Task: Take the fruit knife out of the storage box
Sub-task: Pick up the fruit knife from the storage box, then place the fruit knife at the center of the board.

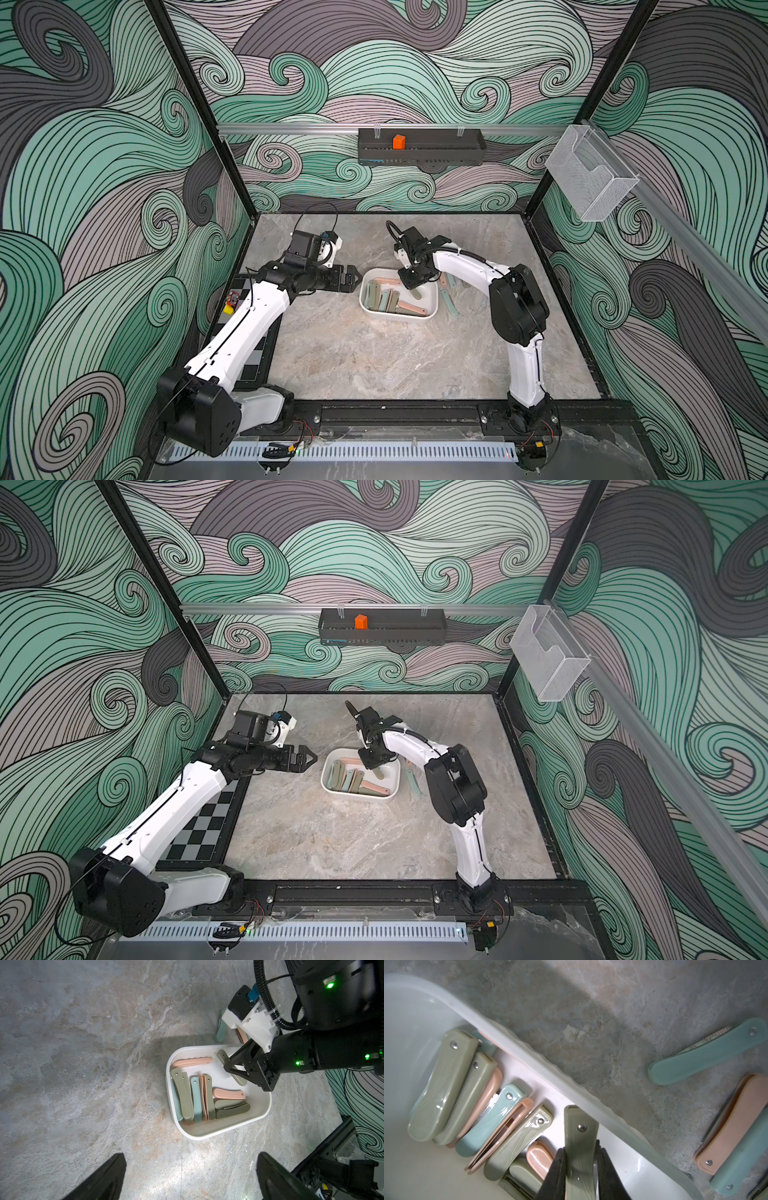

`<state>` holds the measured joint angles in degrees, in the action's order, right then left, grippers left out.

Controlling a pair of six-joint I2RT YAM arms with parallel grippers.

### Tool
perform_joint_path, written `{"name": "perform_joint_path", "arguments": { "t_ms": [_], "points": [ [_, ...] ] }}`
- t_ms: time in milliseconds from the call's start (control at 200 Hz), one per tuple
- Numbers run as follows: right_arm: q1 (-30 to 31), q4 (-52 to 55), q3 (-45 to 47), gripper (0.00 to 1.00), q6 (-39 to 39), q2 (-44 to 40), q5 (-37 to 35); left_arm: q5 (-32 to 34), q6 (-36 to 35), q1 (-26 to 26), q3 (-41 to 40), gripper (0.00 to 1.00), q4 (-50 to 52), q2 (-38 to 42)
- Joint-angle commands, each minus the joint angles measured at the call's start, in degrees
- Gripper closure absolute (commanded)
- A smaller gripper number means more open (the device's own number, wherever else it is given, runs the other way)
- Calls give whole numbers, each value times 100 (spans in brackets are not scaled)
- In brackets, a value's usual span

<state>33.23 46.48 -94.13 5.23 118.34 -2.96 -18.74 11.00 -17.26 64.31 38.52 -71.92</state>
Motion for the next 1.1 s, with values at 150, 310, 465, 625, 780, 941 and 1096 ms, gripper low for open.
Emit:
{"name": "perform_joint_path", "arguments": {
  "t_ms": [150, 310, 465, 625, 780, 941, 1096],
  "points": [
    [10, 141, 87, 83, -14, -452, -51, -528, 447, 38, 81, 1, -399, -151],
    [-141, 105, 336, 82, -13, -929, -36, -464, 760, -184, 49, 1, -793, -256],
    [-492, 49, 693, 81, -39, -1448, 114, -149, 839, -693, 292, 1, -875, -488],
    [-926, 23, 1151, 80, -145, -1877, 113, -34, 1053, -1108, 585, 1, -1025, -866],
    [-1461, -236, 1877, 80, -135, -2212, 184, -45, 1204, -1470, 944, 1, -1024, -1400],
    [-1786, -510, 2405, 83, 135, -2211, 106, 2, 1353, -1909, 1210, 1, -1160, -1843],
    [-1878, -765, 2670, 83, 300, -1915, 100, 2, 1466, -2251, 1382, 1, -1173, -2211]
  ]
}}
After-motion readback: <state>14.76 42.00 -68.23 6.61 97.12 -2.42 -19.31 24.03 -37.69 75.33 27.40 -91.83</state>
